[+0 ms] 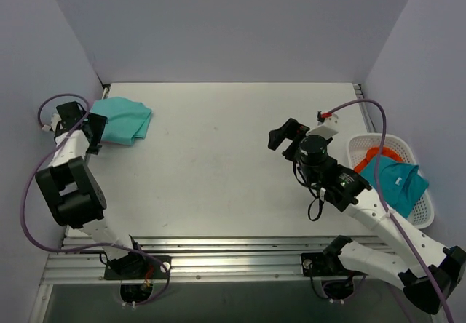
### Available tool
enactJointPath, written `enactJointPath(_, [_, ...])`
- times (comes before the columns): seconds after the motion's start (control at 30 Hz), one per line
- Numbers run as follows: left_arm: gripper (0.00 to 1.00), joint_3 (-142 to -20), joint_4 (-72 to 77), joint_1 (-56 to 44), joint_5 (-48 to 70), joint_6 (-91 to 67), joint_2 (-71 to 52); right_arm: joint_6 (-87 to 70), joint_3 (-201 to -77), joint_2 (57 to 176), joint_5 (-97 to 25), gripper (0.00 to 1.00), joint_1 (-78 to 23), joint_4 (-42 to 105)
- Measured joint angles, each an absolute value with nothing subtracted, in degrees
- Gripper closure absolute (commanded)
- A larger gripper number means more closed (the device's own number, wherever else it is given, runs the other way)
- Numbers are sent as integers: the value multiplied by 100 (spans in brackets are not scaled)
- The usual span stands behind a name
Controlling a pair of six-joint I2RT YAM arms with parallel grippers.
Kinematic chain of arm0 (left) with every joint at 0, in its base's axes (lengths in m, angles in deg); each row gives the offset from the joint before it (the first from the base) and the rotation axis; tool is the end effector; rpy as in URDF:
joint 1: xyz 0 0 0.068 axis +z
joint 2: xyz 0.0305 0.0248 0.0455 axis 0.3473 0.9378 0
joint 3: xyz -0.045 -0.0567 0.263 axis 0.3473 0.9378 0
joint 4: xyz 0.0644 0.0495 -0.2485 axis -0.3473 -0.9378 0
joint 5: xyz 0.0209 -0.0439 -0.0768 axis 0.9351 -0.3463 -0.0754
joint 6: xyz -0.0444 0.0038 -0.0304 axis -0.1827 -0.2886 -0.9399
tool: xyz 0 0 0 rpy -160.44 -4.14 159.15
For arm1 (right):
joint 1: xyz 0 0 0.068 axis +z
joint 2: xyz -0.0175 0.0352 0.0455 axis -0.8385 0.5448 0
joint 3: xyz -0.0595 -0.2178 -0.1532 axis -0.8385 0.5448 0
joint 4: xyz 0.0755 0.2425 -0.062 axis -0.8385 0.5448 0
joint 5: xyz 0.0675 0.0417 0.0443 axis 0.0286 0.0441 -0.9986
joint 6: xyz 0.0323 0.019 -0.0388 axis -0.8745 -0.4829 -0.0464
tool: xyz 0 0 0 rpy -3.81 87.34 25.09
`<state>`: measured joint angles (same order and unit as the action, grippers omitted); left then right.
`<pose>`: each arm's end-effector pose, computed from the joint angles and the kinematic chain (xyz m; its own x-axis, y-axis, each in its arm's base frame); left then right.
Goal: Fold and stack the t-shirts
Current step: Reset both grippers
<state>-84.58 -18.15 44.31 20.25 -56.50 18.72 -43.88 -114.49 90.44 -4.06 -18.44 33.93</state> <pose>0.3678 0.1641 0.2280 -0.0284 -0.9194 -0.3924 -0.7822 0.2649 -0.5639 0.1832 0.1275 0.3600 -0.2399 0.5948 -0.7672 -0.1247 0.7648 0.6320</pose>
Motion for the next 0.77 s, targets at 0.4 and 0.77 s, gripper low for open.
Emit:
enactJointPath(0.4, [6,-7569,-2226,3135,3159,-4330,-1501,-4438,-11634,9121,294,0,-1134,4381])
enactJointPath(0.77, [6,-5964,-2766,971,3492,-3759,-4054,-4475,-11433,8968,604,0,-789,4554])
